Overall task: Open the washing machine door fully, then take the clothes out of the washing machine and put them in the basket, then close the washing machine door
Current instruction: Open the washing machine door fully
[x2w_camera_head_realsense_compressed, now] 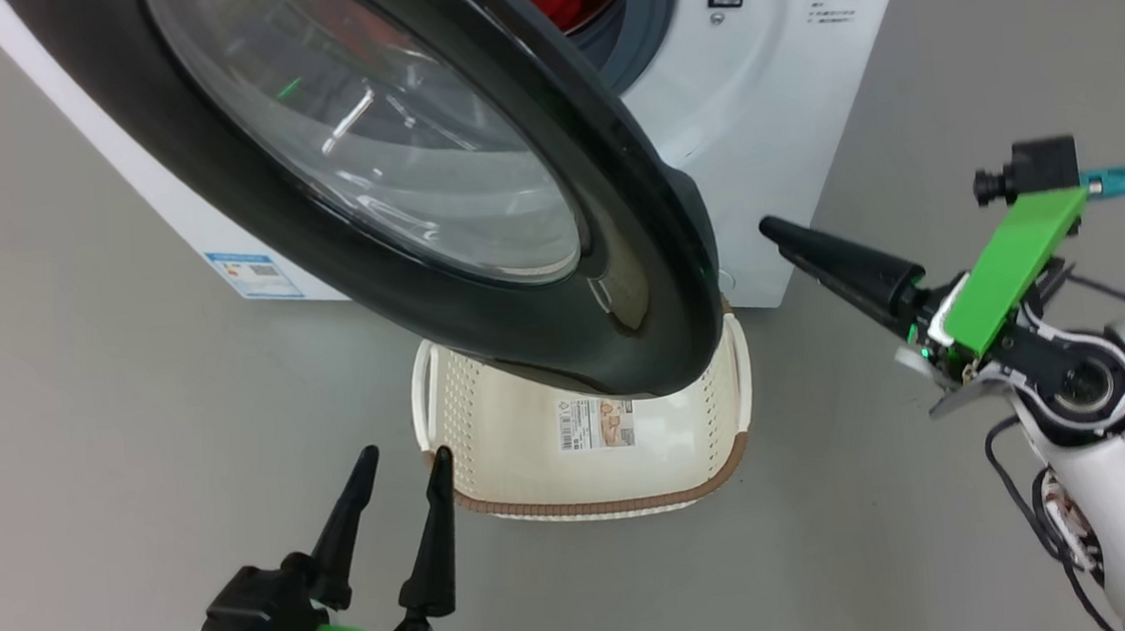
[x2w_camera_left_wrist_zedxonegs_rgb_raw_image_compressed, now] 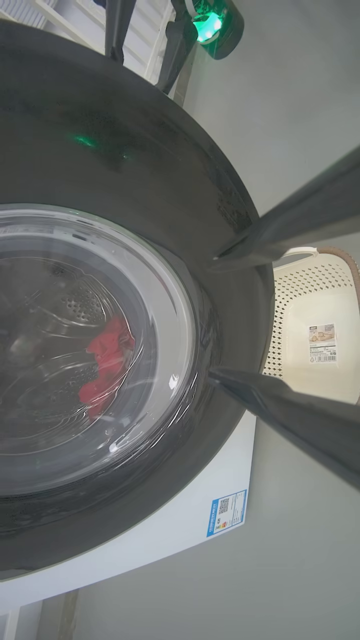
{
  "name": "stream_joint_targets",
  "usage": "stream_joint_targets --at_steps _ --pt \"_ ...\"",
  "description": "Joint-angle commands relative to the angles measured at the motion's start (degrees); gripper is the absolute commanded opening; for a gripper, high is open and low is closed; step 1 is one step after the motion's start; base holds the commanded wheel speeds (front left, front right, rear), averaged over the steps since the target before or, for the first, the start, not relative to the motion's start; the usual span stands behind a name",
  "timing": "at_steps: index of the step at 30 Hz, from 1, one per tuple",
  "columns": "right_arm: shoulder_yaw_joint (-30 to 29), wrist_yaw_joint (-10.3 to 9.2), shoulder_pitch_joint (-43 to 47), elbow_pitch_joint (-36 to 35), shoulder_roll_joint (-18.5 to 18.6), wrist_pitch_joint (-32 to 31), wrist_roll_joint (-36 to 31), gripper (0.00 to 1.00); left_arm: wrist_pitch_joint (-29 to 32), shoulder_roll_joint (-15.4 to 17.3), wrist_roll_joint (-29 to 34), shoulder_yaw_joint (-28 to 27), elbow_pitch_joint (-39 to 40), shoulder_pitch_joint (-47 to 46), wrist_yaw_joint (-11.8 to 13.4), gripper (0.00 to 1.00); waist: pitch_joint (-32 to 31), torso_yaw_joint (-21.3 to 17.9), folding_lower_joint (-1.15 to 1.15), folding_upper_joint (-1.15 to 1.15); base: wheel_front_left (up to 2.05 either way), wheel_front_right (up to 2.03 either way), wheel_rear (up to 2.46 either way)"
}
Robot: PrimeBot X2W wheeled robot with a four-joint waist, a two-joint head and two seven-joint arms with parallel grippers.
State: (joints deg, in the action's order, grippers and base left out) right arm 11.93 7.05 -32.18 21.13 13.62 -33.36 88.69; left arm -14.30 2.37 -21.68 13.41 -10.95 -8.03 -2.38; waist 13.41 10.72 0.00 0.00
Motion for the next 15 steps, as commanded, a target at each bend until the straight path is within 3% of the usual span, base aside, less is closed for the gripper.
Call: stream_joint_targets --at_steps 1,15 --pt "0.4 0.44 0.8 -1.6 -0.2 0.5 -0.3 1.0 -0.7 0.5 0.5 -2.0 1.0 0.4 -0.3 1.0 -0.6 -0.6 0.0 0.0 0.0 0.0 0.0" --pt "-0.2 0.44 12.9 -3.1 0.3 8.6 -0.4 1.0 -0.7 0.5 1.9 -5.4 0.0 2.3 -1.5 1.0 -3.0 -3.8 0.0 0.0 0.0 0.0 0.0"
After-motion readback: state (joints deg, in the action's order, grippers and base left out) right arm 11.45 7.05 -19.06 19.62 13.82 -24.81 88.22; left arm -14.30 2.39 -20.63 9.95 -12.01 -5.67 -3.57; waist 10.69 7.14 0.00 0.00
